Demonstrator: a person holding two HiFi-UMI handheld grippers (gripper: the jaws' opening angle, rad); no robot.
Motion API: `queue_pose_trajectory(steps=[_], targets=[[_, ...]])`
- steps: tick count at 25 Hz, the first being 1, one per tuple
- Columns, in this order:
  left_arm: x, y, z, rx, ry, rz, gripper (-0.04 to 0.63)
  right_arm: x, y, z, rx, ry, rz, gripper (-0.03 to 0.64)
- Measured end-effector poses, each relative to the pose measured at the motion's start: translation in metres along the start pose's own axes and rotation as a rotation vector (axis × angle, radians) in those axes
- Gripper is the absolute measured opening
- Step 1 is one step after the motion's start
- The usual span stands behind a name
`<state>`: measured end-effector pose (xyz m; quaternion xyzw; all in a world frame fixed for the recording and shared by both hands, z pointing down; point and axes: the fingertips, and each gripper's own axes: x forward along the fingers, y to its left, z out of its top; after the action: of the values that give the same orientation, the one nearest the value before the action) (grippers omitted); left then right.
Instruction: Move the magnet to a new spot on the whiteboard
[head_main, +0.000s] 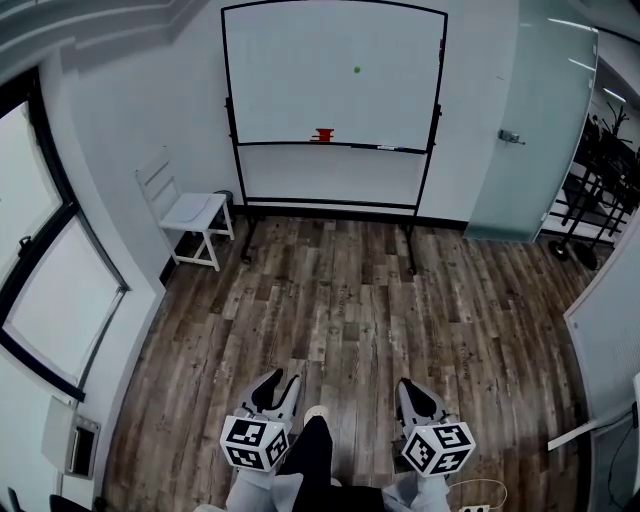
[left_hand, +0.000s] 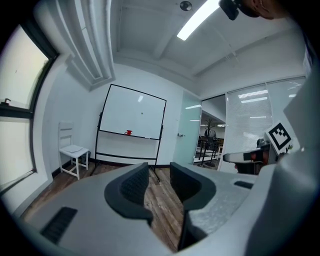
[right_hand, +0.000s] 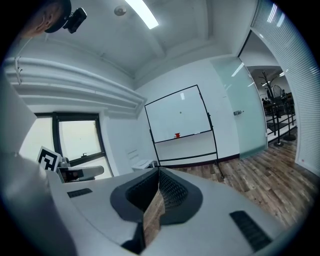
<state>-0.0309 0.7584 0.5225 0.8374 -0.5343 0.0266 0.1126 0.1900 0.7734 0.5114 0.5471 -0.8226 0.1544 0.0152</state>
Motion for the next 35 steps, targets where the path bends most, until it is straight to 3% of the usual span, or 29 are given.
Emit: queue_pose_trajectory(steps=[10, 35], targets=[[0.063, 0.047, 0.017, -0.008, -0.004, 0.002, 0.149, 0.076, -0.015, 0.02, 0.001, -0.006, 0.009, 0.029], [0.241, 0.157, 0.105, 0.025, -0.039, -0.045, 0.167, 0.269, -0.059, 0.109, 0.015, -0.047, -0.04, 0.029]])
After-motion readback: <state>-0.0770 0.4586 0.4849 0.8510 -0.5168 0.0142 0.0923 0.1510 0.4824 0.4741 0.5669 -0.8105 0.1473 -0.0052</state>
